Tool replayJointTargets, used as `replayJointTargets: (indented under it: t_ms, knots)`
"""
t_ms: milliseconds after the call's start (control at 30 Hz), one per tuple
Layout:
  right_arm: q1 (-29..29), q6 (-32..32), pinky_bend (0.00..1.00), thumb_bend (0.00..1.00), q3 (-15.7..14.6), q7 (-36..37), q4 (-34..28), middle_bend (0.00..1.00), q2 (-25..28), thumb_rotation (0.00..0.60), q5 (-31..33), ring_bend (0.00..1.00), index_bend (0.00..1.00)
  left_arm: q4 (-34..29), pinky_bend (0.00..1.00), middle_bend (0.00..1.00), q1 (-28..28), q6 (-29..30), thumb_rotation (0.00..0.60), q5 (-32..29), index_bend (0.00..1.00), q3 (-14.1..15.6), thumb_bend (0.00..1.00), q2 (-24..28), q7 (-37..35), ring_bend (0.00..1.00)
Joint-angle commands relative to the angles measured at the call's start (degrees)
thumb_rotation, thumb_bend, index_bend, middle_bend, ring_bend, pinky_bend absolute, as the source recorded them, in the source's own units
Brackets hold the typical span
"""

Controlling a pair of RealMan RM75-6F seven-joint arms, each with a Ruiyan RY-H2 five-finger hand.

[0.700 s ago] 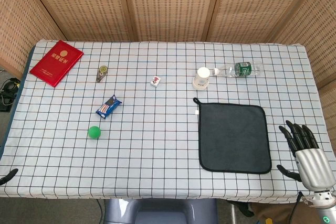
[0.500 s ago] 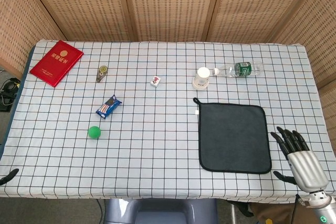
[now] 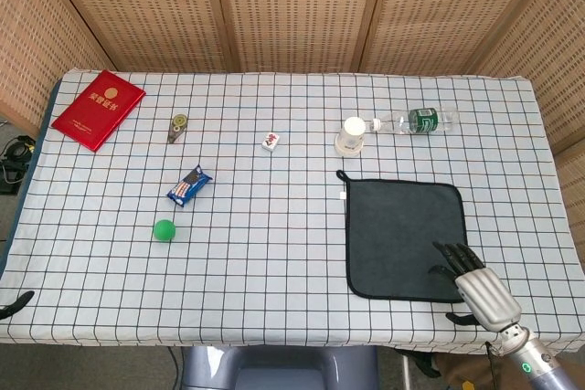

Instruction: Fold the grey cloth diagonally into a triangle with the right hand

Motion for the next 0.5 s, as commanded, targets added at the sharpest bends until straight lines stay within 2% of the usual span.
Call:
replayJointTargets:
  t_ms: [33, 267, 500]
  knots:
    - [1.9, -2.8, 0.0, 0.2, -1.0, 0.9, 4.2, 0.0, -3.6, 0.6, -0.8, 0.0, 0.37, 0.0, 0.0, 0.0, 0.1, 0.0, 0.6, -0.2, 0.0, 0.0, 0.0, 0.0, 0.0, 0.0]
    - [2.3, -3.6, 0.0, 0.26, -0.7, 1.0, 10.5, 0.0, -7.2, 0.6, 1.5, 0.0, 0.4, 0.2, 0.0, 0.0, 0.0, -0.5, 0.6, -0.5, 0.0, 0.0, 0.0, 0.0, -0.3, 0.0]
    - [2.2, -3.3, 0.0, 0.27, -0.7, 1.7, 13.5, 0.0, -8.3, 0.6, 2.9, 0.0, 0.41, 0.1, 0.0, 0.0, 0.0, -0.6, 0.6, -0.2, 0.0, 0.1, 0.0, 0.0, -0.3, 0.0]
